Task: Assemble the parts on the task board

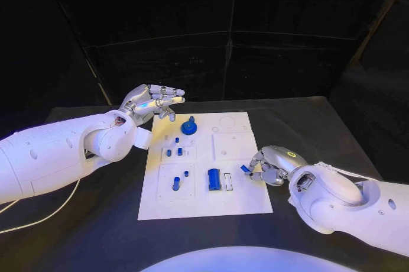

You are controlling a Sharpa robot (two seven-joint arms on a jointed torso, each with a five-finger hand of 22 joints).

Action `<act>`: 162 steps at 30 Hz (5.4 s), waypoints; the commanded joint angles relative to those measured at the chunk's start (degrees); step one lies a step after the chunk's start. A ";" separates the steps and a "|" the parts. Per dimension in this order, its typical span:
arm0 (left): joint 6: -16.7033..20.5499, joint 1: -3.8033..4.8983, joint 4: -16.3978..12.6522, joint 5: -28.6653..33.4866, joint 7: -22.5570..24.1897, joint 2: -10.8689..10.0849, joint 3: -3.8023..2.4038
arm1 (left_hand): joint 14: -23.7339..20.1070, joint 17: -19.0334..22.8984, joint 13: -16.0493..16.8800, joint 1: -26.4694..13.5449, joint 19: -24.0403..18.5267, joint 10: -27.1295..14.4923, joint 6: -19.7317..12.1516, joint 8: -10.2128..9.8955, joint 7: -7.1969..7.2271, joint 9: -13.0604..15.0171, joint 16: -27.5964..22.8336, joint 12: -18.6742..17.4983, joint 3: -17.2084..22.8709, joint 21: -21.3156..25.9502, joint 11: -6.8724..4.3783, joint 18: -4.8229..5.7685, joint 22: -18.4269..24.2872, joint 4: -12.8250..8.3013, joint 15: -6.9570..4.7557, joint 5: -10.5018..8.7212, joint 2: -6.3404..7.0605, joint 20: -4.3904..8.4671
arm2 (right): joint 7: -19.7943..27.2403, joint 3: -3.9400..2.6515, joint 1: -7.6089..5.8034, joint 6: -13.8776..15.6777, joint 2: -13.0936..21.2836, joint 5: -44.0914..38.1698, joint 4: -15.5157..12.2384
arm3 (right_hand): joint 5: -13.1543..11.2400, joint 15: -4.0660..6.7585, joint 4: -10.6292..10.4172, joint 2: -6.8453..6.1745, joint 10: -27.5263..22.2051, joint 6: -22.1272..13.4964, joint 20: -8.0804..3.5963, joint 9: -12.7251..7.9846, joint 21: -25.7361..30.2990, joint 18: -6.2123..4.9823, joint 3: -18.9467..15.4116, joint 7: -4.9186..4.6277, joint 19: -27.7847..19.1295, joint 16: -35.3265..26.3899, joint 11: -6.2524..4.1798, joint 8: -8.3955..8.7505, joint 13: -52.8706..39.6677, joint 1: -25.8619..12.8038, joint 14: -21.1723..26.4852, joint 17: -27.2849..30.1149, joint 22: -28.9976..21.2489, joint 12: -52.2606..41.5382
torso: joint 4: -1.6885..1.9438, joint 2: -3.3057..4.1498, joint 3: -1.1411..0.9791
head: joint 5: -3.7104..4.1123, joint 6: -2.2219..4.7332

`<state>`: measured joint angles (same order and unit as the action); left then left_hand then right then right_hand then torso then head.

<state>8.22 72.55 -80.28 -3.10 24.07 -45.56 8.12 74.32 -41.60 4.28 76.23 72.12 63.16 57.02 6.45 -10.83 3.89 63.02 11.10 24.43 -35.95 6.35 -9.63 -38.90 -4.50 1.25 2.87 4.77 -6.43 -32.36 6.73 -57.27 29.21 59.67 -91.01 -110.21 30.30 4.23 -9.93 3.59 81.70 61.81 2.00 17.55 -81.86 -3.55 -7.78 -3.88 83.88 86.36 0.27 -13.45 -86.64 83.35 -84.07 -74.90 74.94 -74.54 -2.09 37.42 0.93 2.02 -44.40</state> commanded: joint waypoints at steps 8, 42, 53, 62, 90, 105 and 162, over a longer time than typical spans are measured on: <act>-0.54 0.06 -0.22 0.14 0.60 -0.03 -0.04 | -0.34 0.07 0.05 -0.04 -0.30 -0.43 -0.27 0.29 -0.07 0.03 0.36 0.35 -0.34 0.23 0.11 -0.79 0.08 -0.13 -0.03 -0.04 -0.30 -0.25 | 0.97 -0.01 -0.08 2.47 -1.54 11.06 -0.35 | -1.78 0.41 -1.54 -1.53 1.28 1.04 -0.30 0.46 -0.25 0.57 1.68 0.31 0.12 0.38 -1.20 0.34 8.52 -1.00 -4.69 -8.64 1.33 0.02 | 0.00 0.03 -0.06 | -0.70 -0.39; -1.24 0.07 -0.06 0.14 0.17 0.26 -0.04 | -0.43 0.28 0.06 -0.56 -0.34 -0.64 -0.47 0.36 -0.16 0.03 0.43 0.44 -0.73 0.28 0.21 -0.76 0.12 0.20 0.07 -0.05 -0.32 -0.32 | -2.02 -0.01 -0.07 -2.88 -8.17 17.45 3.60 | -0.88 0.45 -6.18 -3.41 1.77 2.61 -0.30 1.73 -0.31 0.60 0.47 0.55 0.19 0.29 -1.29 0.23 8.02 -6.90 -4.68 -8.56 1.54 -0.32 | 0.00 0.03 -0.07 | -1.06 -0.32; -1.54 0.07 -0.08 0.14 -0.10 0.27 -0.04 | -0.44 0.31 0.06 -0.62 -0.34 -0.68 -0.51 0.36 -0.16 0.03 0.43 0.44 -0.78 0.29 0.22 -0.76 0.13 0.23 0.08 -0.05 -0.30 -0.33 | -1.80 -0.01 -0.07 -2.46 -9.01 17.50 3.80 | -2.07 0.45 -6.70 -2.87 1.77 2.88 -0.30 2.55 -0.38 0.63 -1.67 0.59 0.27 0.35 -1.30 0.15 8.28 -10.93 -4.71 -8.71 1.72 0.15 | -0.06 0.08 -0.08 | -1.14 -0.32; -1.59 0.07 -0.12 0.14 -0.15 0.21 -0.04 | -0.44 0.31 0.06 -0.62 -0.34 -0.68 -0.51 0.36 -0.16 0.03 0.43 0.44 -0.78 0.29 0.22 -0.76 0.13 0.23 0.08 -0.05 -0.30 -0.33 | -1.80 -0.01 -0.07 -1.99 -8.77 17.09 3.81 | -7.90 0.48 -6.67 -2.18 1.79 2.90 -0.33 3.39 -0.36 0.63 -3.76 0.68 0.28 0.30 -1.34 0.09 8.41 -13.92 -4.70 -8.67 1.76 0.45 | -0.06 0.03 -0.07 | -1.03 -0.38; -1.49 0.08 -0.26 0.14 -0.37 -0.18 -0.04 | -0.44 0.31 0.06 -0.62 -0.34 -0.68 -0.51 0.36 -0.16 0.03 0.43 0.44 -0.78 0.29 0.22 -0.76 0.13 0.23 0.08 -0.05 -0.30 -0.33 | 1.42 0.00 -0.07 -5.93 -5.29 15.27 1.95 | -16.52 0.41 -4.46 -2.71 1.72 2.42 -0.27 4.98 -0.17 0.59 -5.80 0.55 0.14 0.22 -1.24 0.05 8.27 -10.51 -4.70 -8.64 1.64 0.57 | -0.04 0.04 -0.05 | -0.65 -0.19; -1.44 0.09 -0.30 0.14 -0.39 -0.25 -0.04 | -0.44 0.31 0.06 -0.62 -0.34 -0.68 -0.51 0.36 -0.16 0.03 0.43 0.44 -0.78 0.29 0.22 -0.76 0.13 0.23 0.08 -0.05 -0.30 -0.33 | 0.31 0.00 -0.07 -6.33 -6.56 14.37 3.79 | -16.49 0.41 -3.37 -1.84 1.72 2.35 -0.26 5.37 -0.17 0.59 -5.50 0.54 0.16 0.24 -1.24 0.07 8.23 -8.32 -4.71 -8.70 1.70 0.60 | 0.00 0.01 -0.09 | -0.80 -0.38; -1.03 0.10 0.44 0.14 0.03 -0.46 -0.03 | -0.52 0.47 0.08 -0.54 -0.37 -0.83 -0.65 0.43 -0.13 0.04 0.48 0.53 -0.93 0.35 0.19 -0.78 0.18 0.19 0.09 -0.04 -0.34 -0.37 | 17.34 -0.20 -0.23 -2.64 -16.97 3.15 7.84 | -3.55 -3.46 12.10 -9.18 -0.41 -7.71 3.27 -12.08 -0.25 0.37 42.54 -5.30 -0.84 0.58 3.43 9.87 9.48 -5.72 -4.72 -9.37 1.55 1.88 | 0.11 0.11 -0.14 | -3.01 0.53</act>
<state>7.37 72.56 -79.89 -3.10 23.54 -46.15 8.14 74.12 -41.13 4.28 75.97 71.96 62.54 56.81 6.67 -11.04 3.89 63.23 11.32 23.88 -35.95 6.55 -9.62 -38.81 -4.27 1.45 2.87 4.51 -6.59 -11.84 6.59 -57.39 27.74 43.15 -84.93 -102.67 27.37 1.05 2.26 -5.53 80.78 54.14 4.92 5.59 -81.83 -3.55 34.60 -9.54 82.84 86.69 3.68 -3.77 -74.95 78.16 -83.96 -74.92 74.94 -72.40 -1.93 37.57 0.79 -0.84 -43.90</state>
